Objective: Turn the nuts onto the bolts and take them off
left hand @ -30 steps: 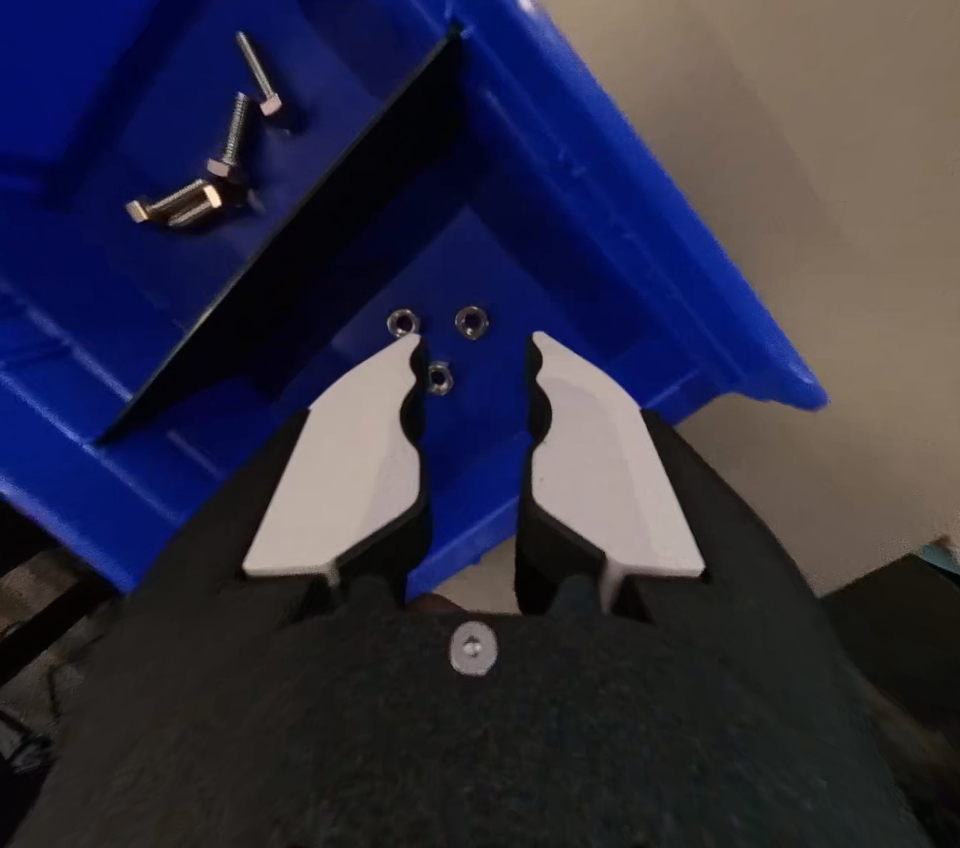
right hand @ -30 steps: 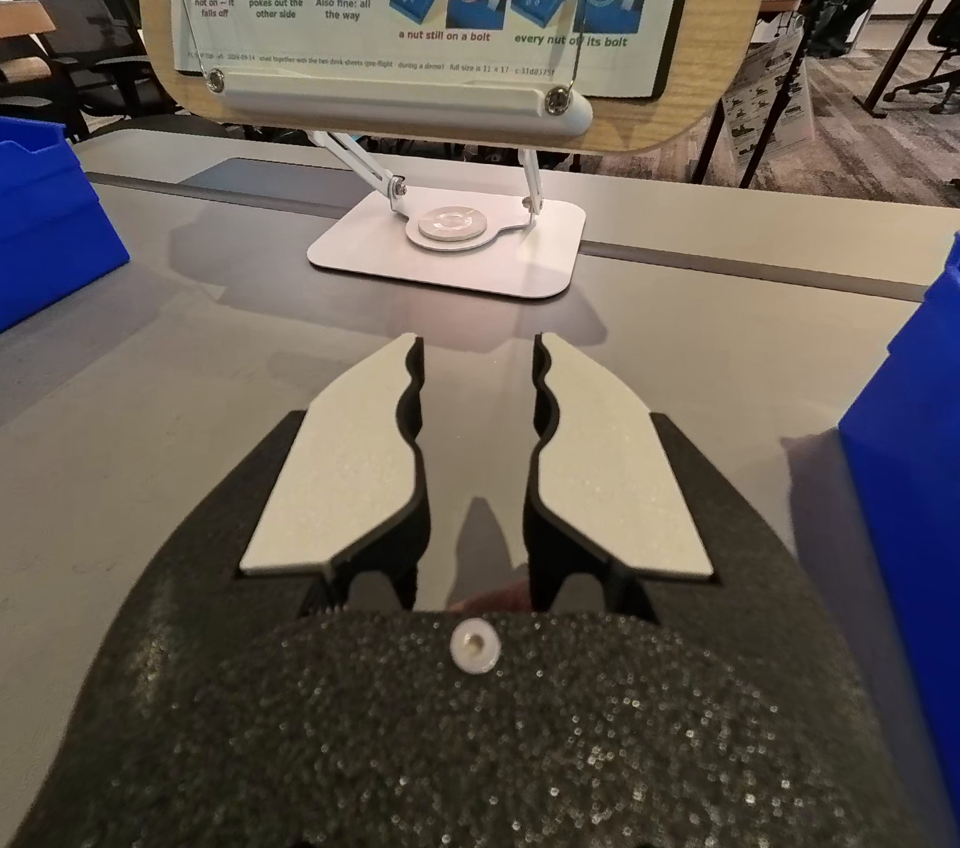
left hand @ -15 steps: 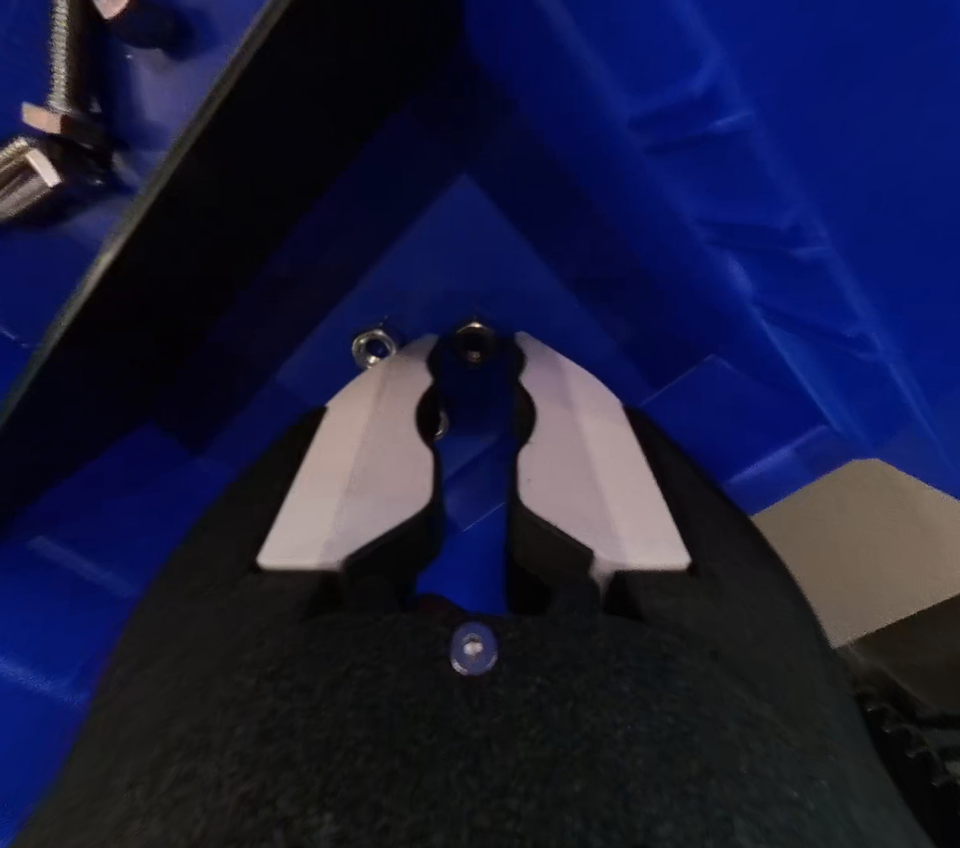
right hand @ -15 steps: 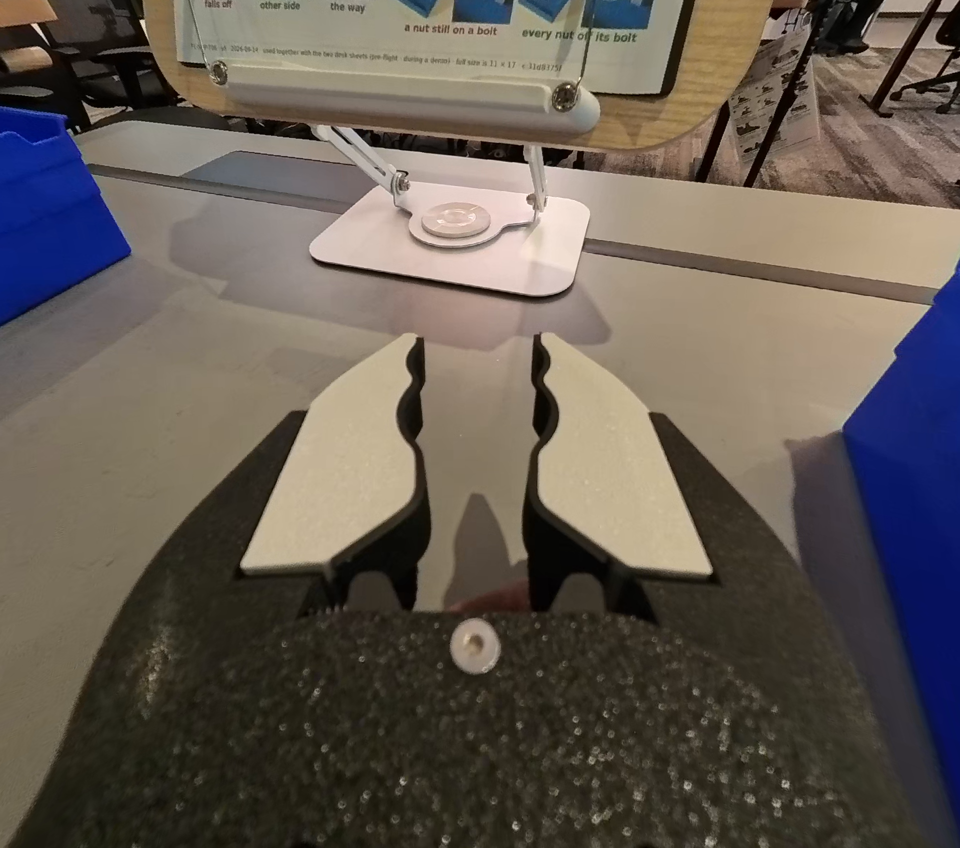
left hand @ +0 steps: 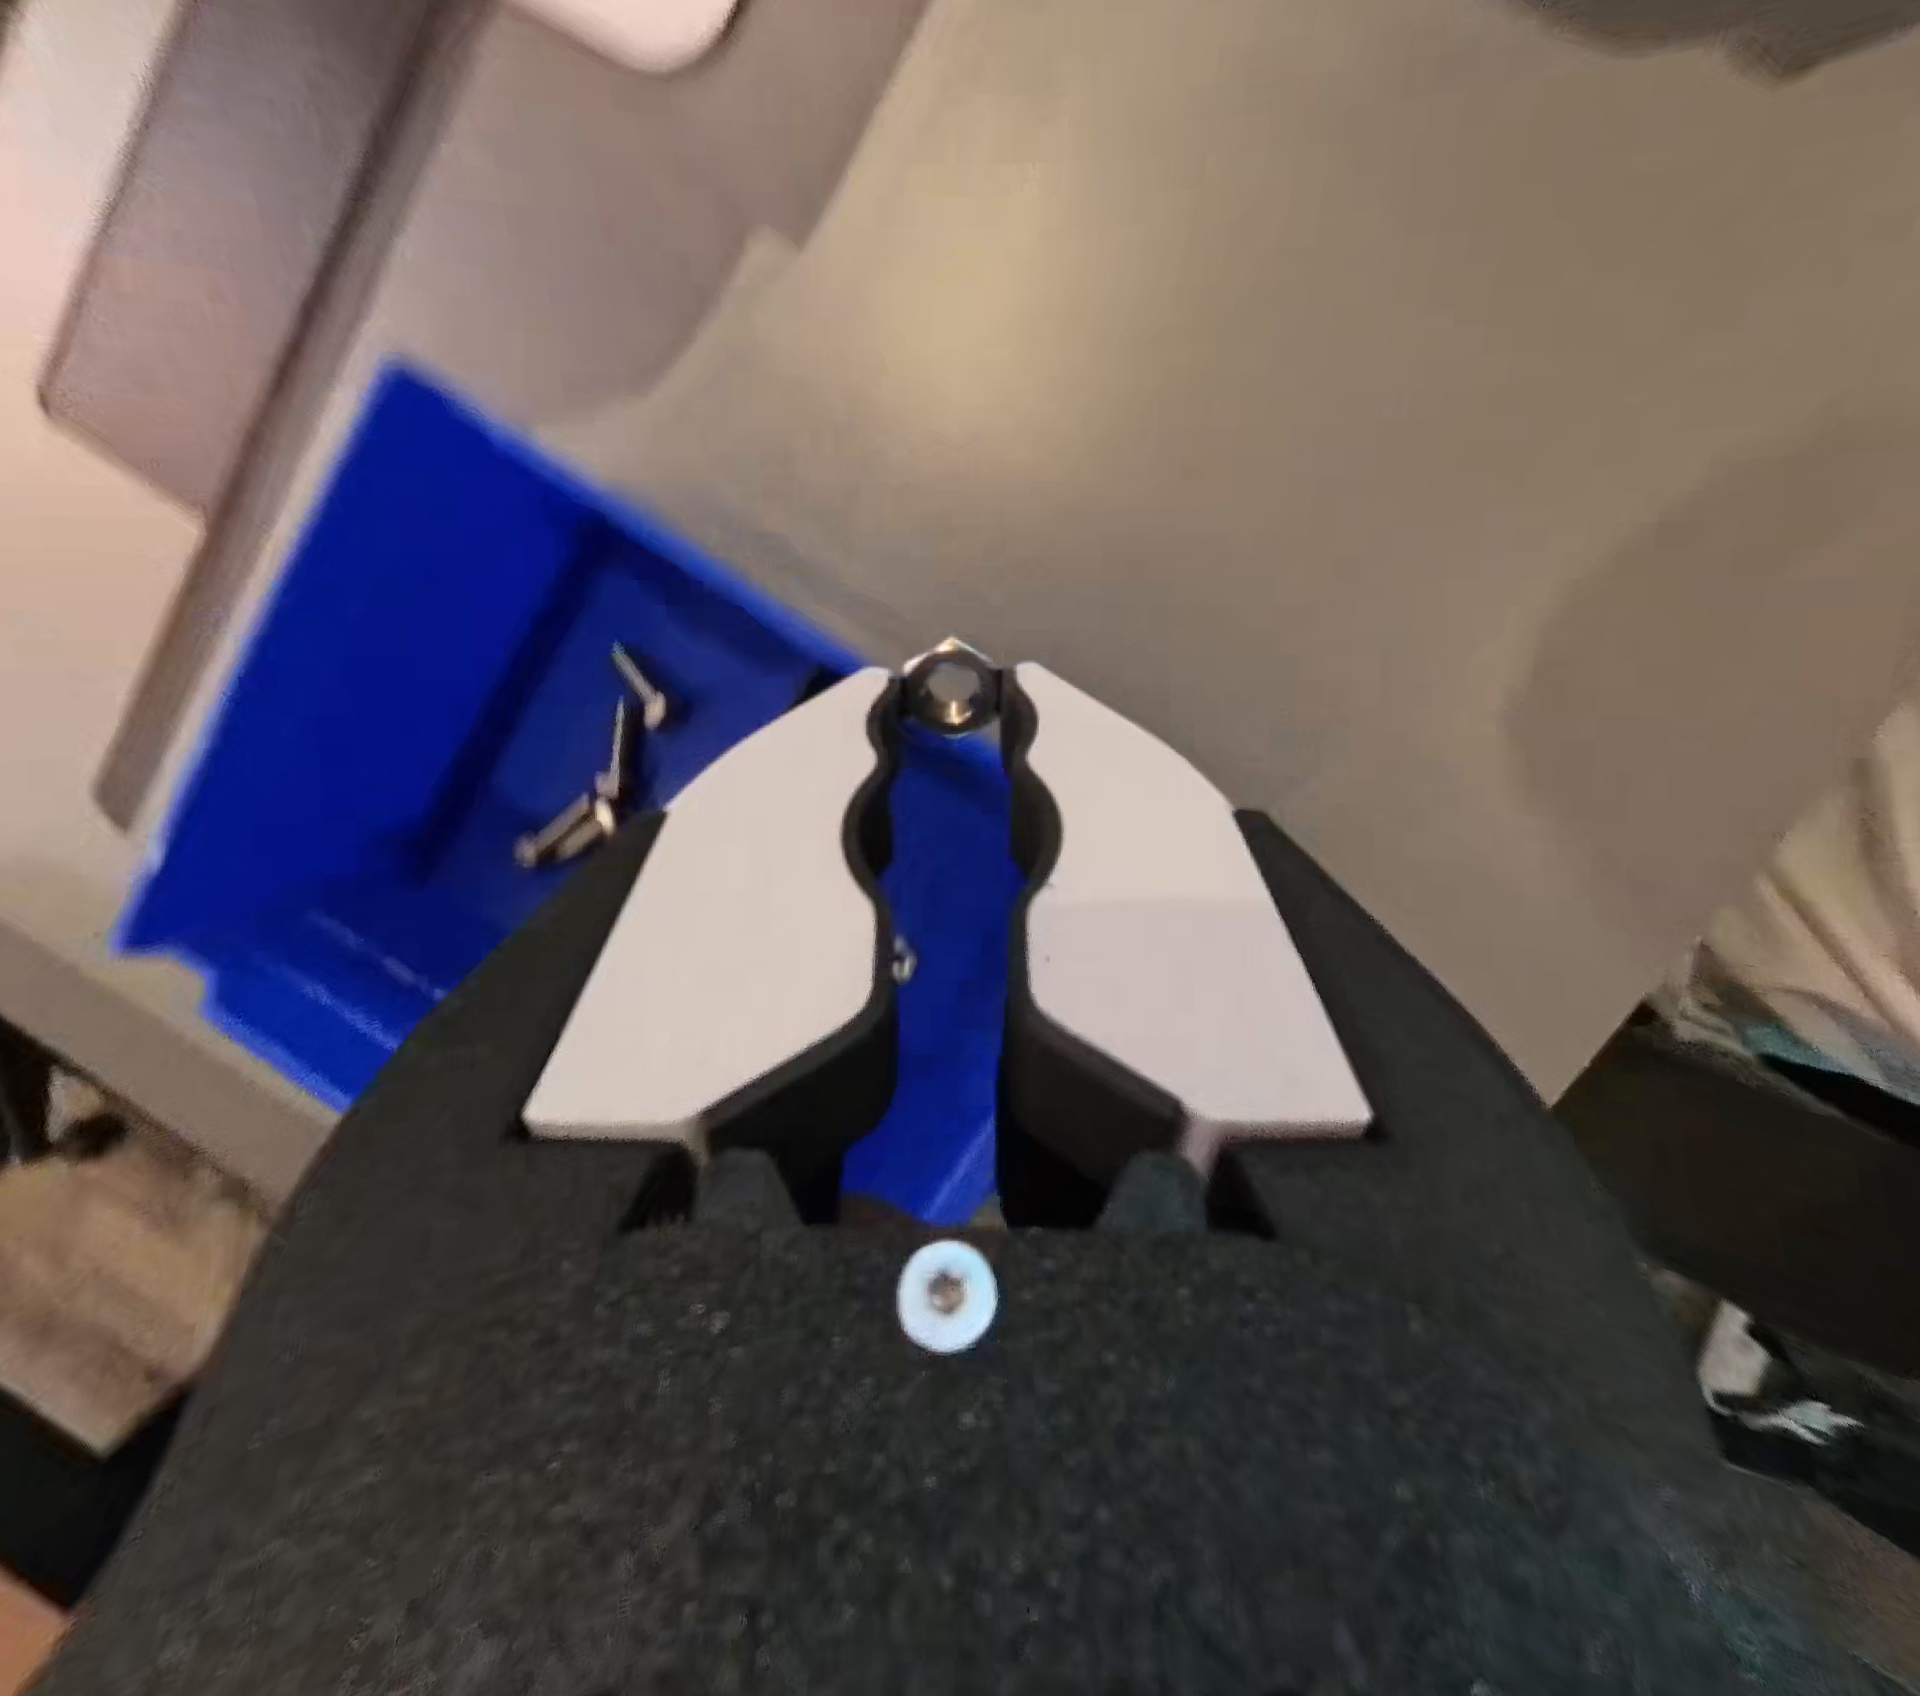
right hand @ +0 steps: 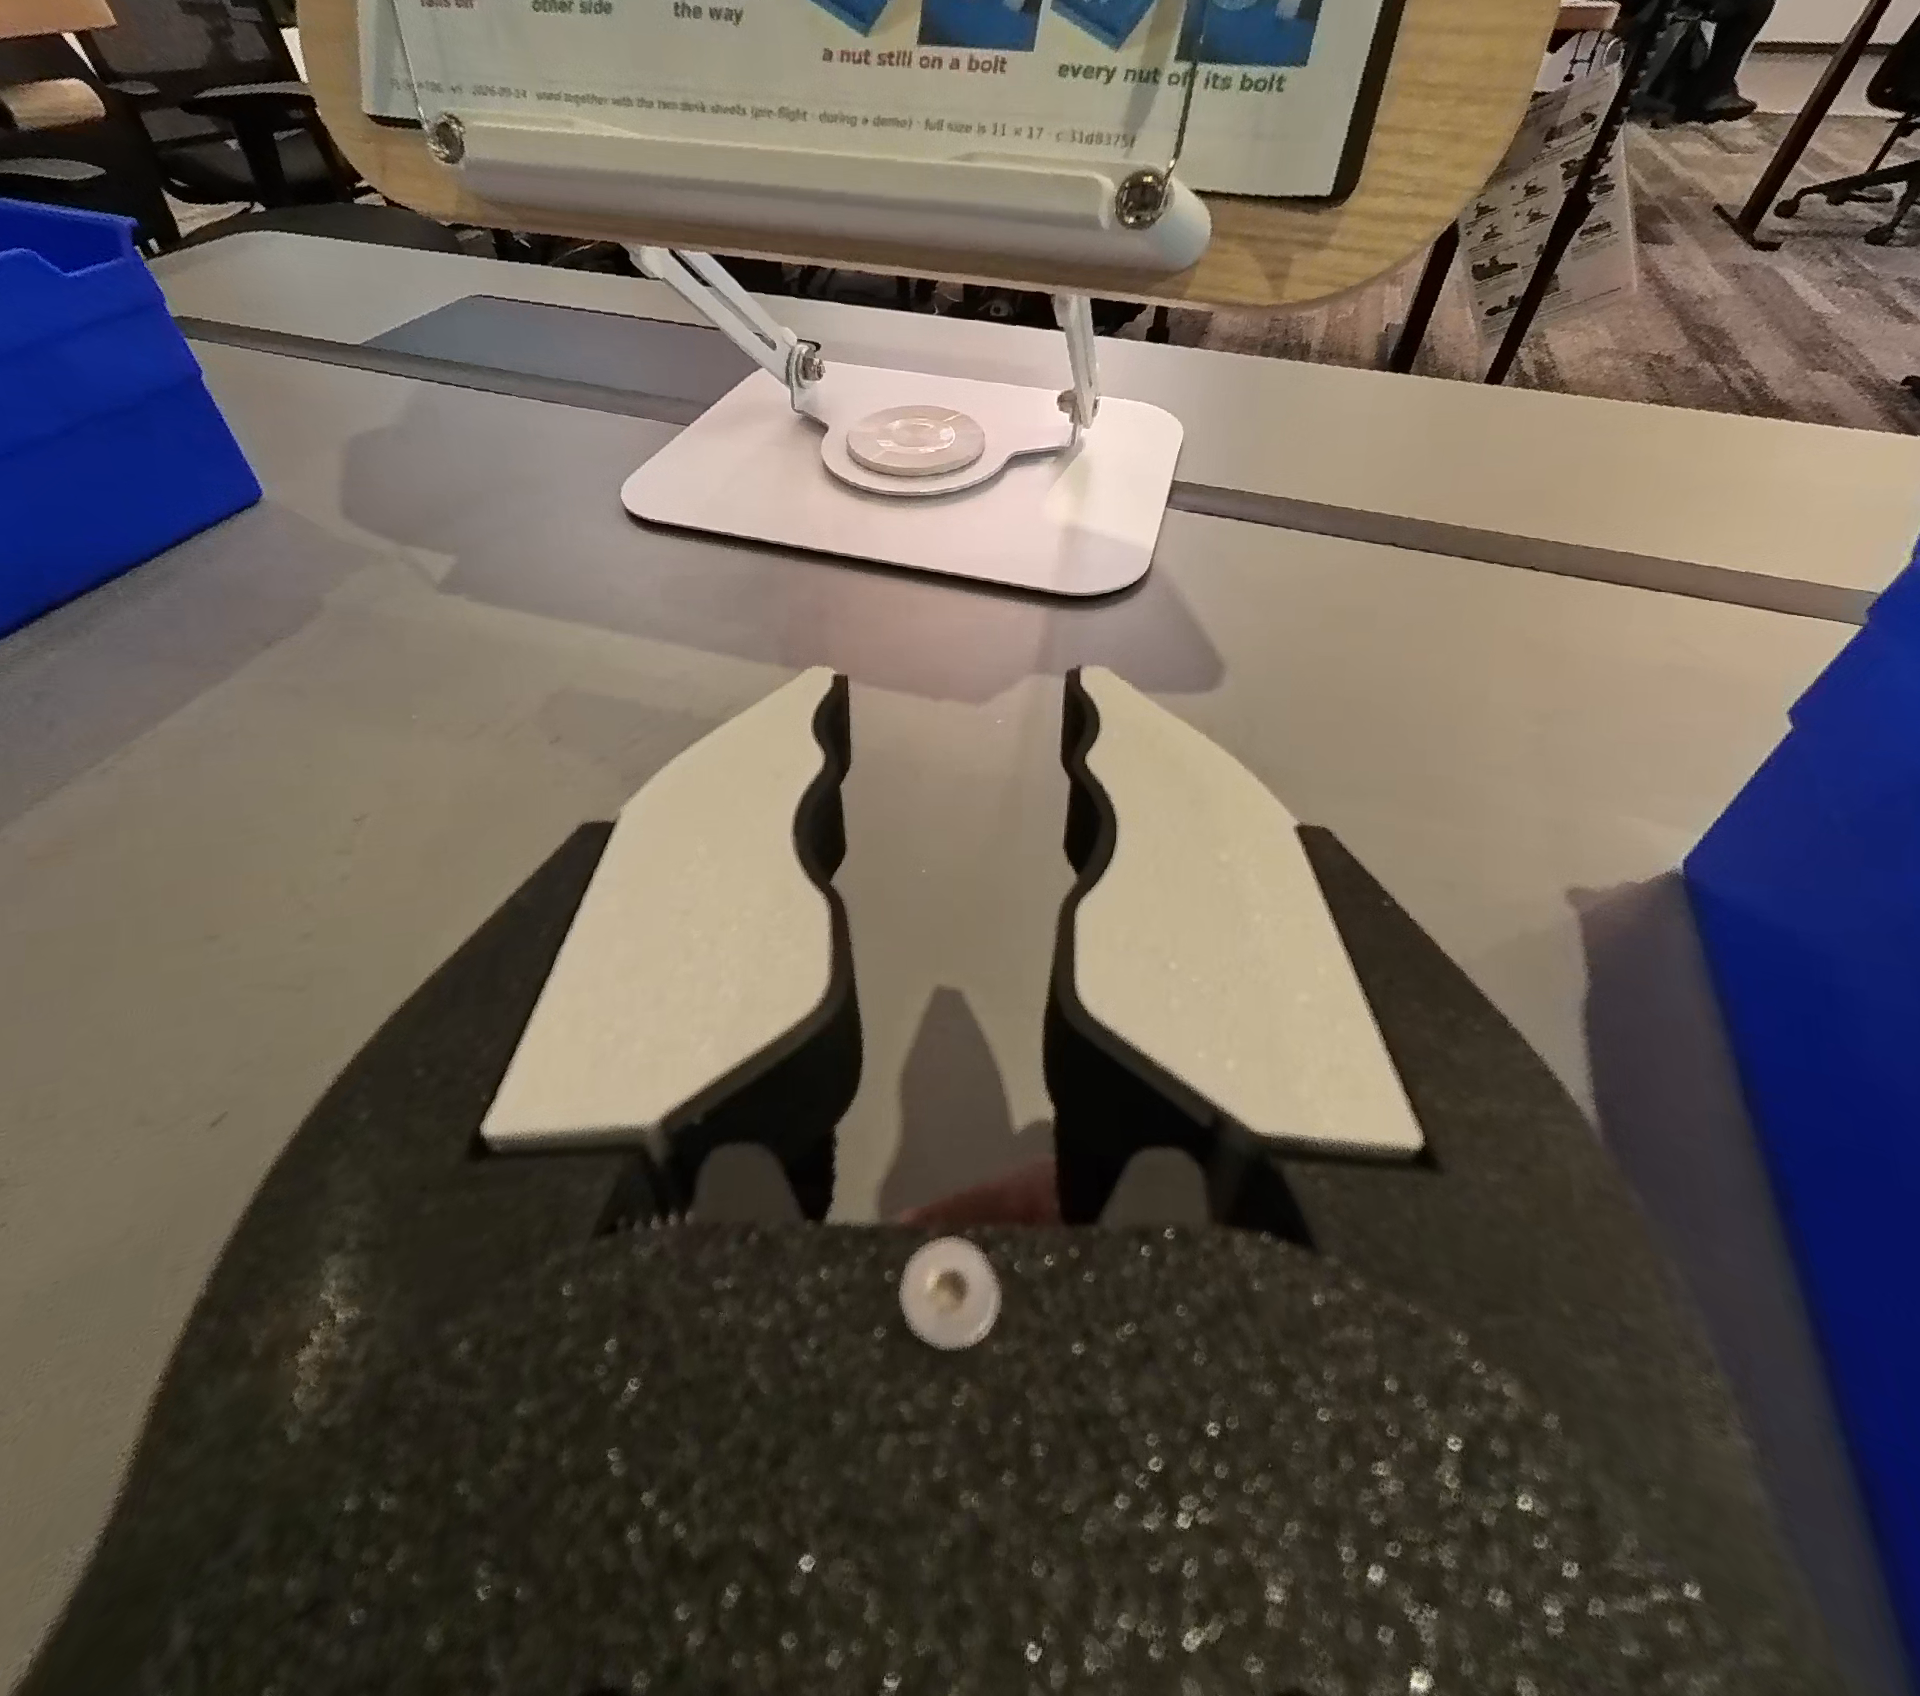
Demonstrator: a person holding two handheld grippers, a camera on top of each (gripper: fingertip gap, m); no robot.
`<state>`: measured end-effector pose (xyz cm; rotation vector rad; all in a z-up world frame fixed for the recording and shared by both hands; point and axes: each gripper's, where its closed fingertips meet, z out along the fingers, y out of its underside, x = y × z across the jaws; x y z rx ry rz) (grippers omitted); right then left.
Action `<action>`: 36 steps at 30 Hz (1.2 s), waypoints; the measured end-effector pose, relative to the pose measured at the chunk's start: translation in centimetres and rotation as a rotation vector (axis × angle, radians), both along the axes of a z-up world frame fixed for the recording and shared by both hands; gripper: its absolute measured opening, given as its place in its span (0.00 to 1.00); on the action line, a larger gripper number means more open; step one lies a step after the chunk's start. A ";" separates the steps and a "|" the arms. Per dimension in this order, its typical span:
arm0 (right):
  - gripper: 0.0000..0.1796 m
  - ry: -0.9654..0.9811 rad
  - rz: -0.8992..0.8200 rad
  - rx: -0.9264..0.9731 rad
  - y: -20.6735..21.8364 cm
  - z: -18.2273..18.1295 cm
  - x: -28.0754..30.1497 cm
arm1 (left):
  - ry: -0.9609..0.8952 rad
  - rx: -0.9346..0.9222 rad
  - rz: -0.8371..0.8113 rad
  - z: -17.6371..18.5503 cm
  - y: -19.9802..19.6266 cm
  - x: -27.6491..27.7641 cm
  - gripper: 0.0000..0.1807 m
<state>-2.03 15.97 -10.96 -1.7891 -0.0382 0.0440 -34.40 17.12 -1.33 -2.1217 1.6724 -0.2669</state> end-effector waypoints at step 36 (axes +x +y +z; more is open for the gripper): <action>0.21 -0.007 0.023 -0.015 0.0 -0.2 -0.4 | 0.233 -0.181 -0.125 -18.0 2.0 22.8 0.10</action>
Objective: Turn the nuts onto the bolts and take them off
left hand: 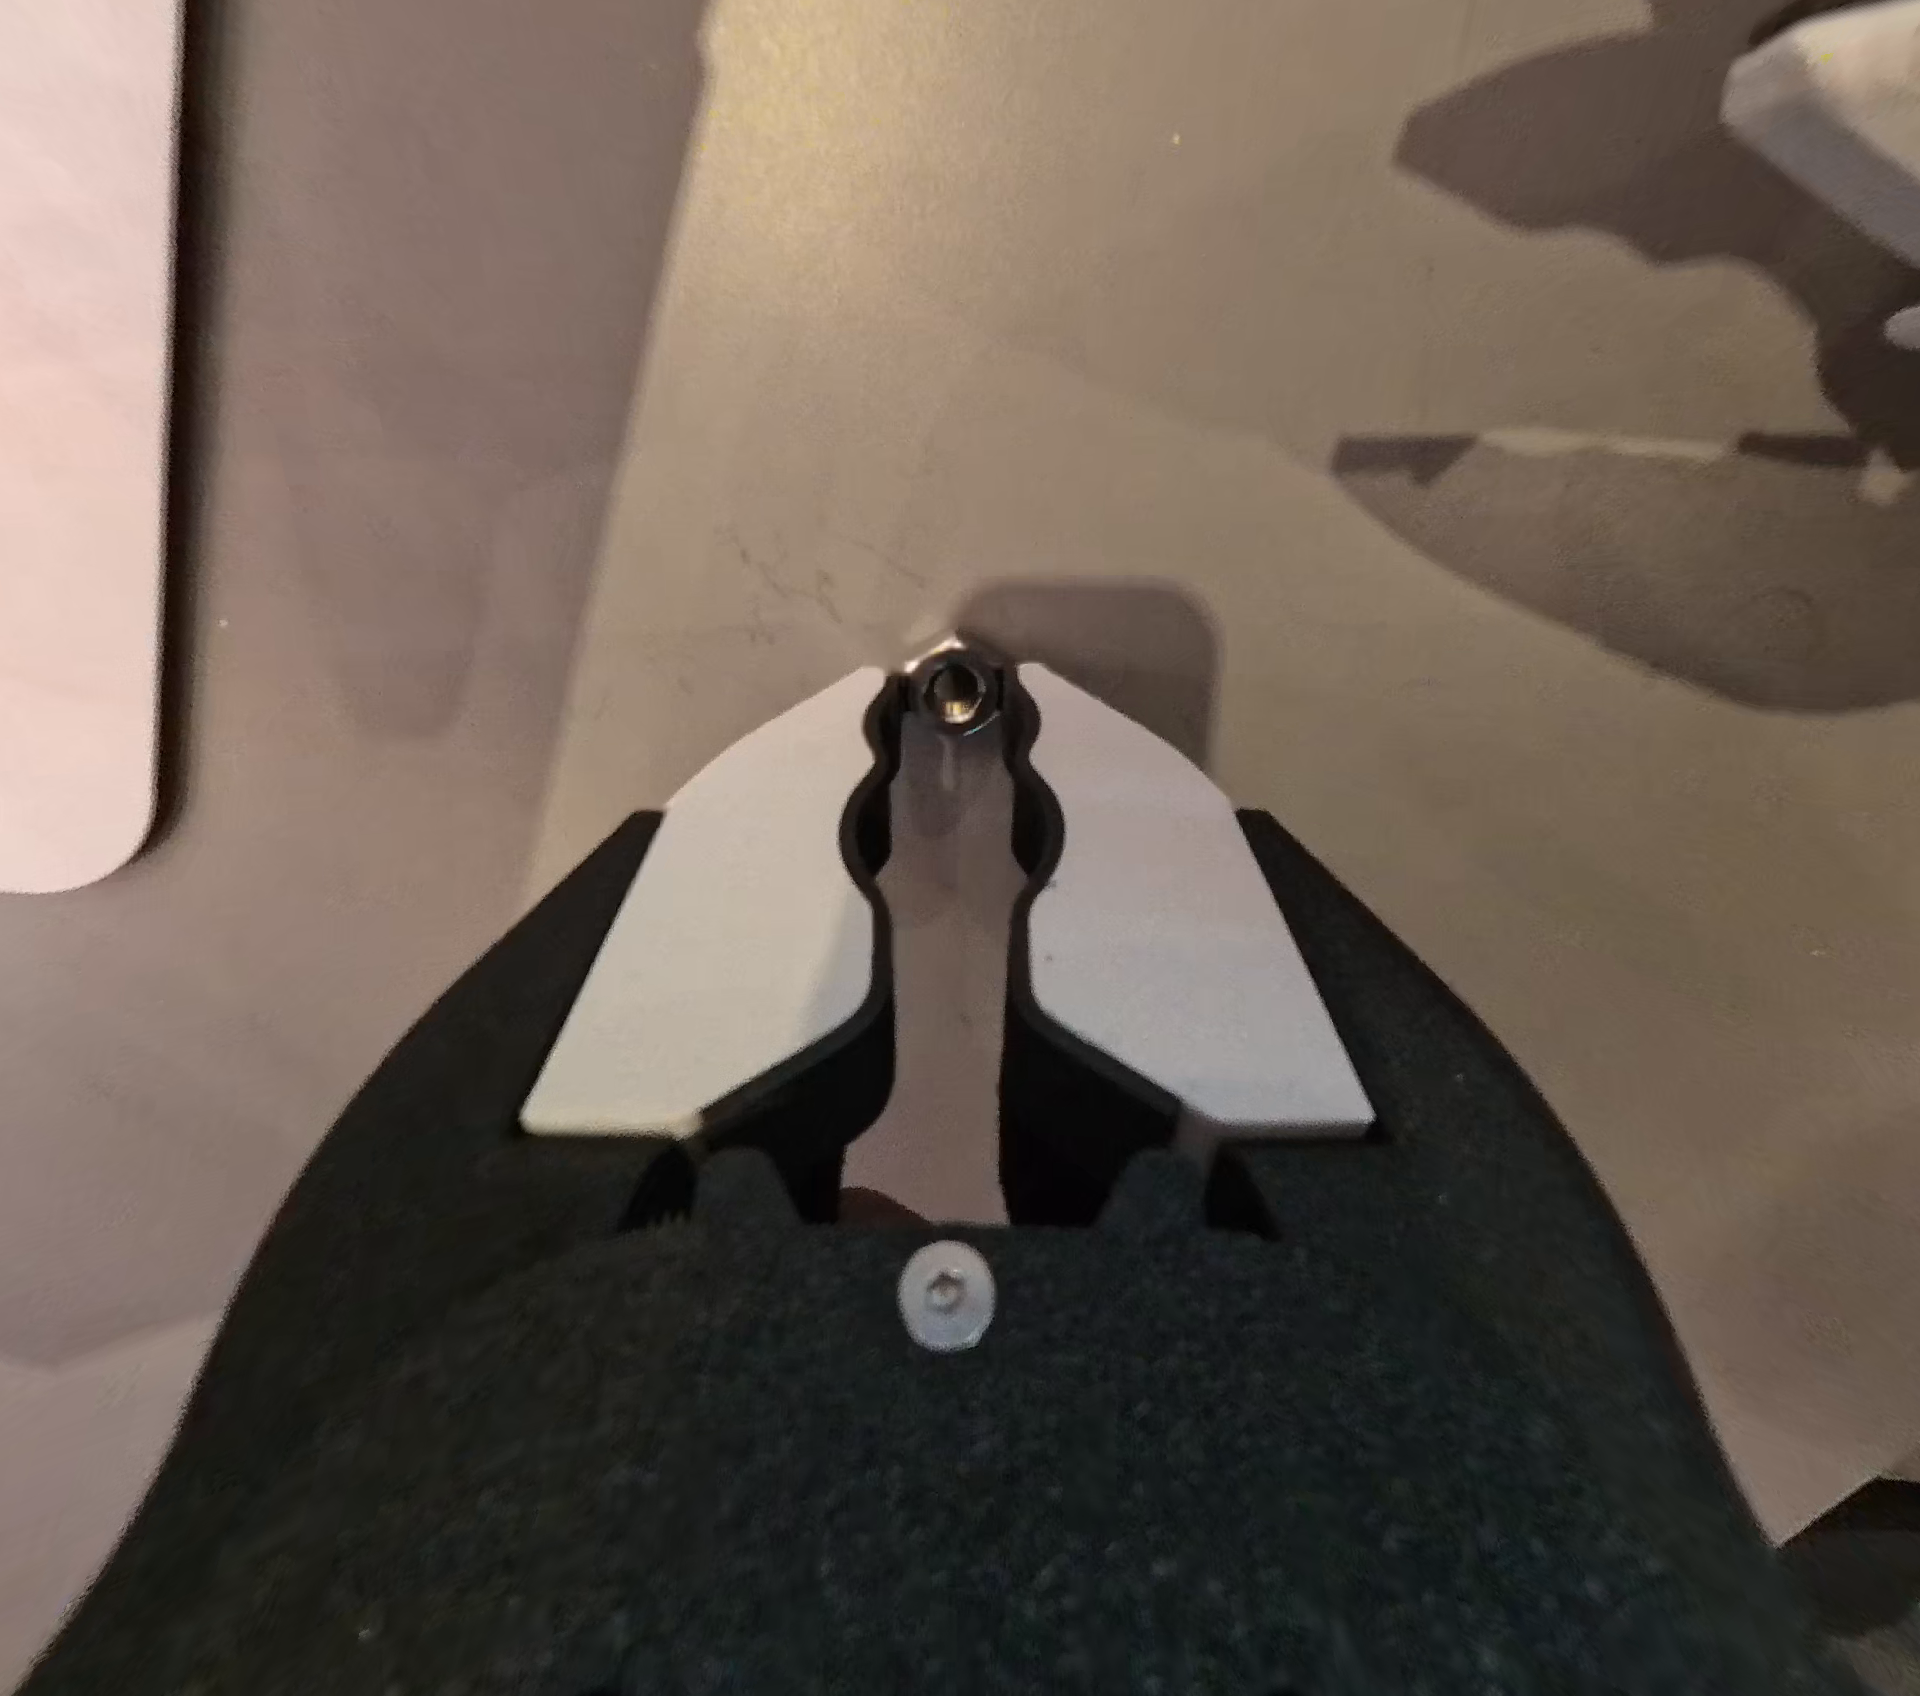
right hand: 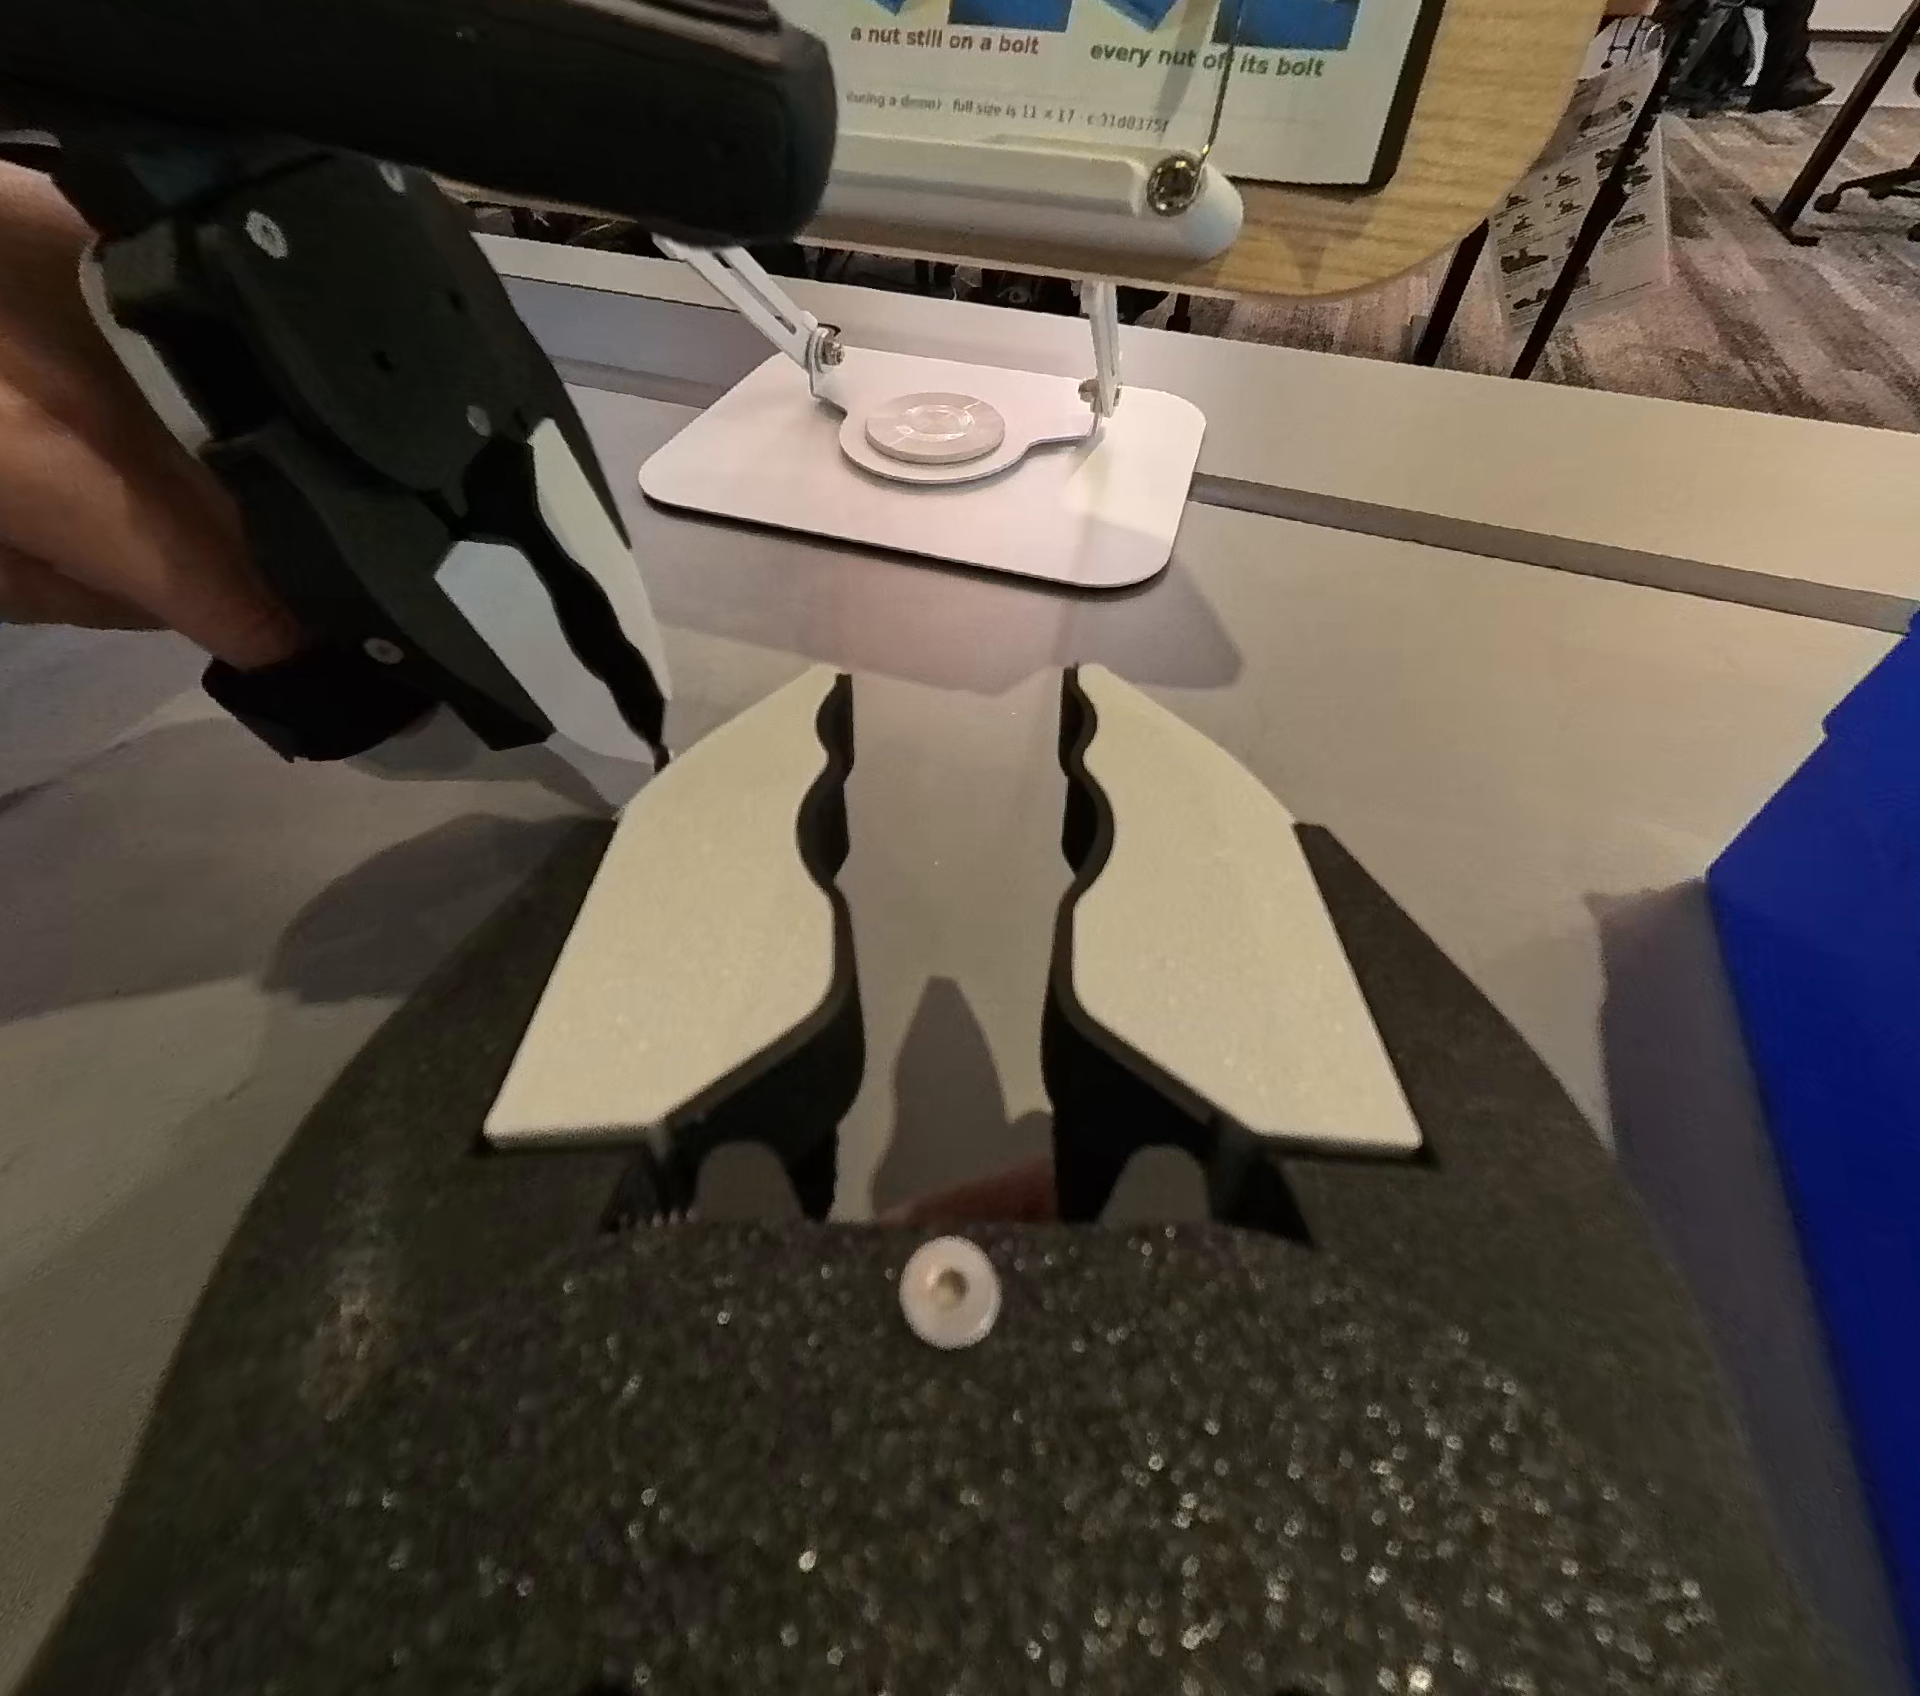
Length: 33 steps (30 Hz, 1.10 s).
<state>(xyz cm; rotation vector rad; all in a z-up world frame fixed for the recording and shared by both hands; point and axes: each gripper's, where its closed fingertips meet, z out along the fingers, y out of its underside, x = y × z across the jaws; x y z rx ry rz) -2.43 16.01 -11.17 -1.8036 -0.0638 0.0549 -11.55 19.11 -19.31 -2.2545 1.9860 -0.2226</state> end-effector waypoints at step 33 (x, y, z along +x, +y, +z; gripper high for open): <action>0.21 -0.046 0.031 -0.007 -0.2 -0.1 -0.9 | -0.350 0.367 0.613 15.5 -0.6 -34.1 0.27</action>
